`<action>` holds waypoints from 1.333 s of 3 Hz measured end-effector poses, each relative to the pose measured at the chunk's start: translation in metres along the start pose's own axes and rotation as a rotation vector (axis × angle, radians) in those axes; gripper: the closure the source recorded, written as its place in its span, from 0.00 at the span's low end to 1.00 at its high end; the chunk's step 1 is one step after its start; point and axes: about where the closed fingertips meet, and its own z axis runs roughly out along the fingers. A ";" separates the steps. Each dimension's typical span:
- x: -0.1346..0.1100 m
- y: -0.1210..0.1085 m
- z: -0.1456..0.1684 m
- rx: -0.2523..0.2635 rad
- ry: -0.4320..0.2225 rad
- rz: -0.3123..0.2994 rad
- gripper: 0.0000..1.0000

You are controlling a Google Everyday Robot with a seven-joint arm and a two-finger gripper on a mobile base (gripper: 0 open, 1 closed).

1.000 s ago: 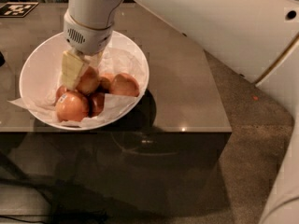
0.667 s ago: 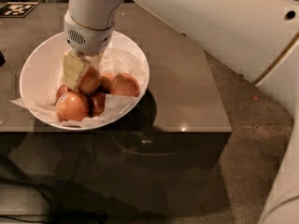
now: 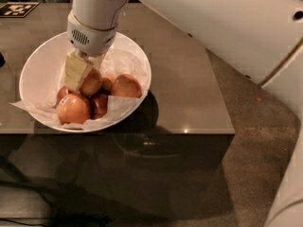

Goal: Pick apple from white bowl

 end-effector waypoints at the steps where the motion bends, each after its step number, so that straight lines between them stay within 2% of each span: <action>1: -0.007 0.011 -0.023 0.013 -0.035 -0.053 1.00; 4: -0.028 0.024 -0.082 0.073 -0.089 -0.148 1.00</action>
Offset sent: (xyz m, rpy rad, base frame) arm -0.0276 0.0014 0.0795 0.0496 -0.1405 0.1013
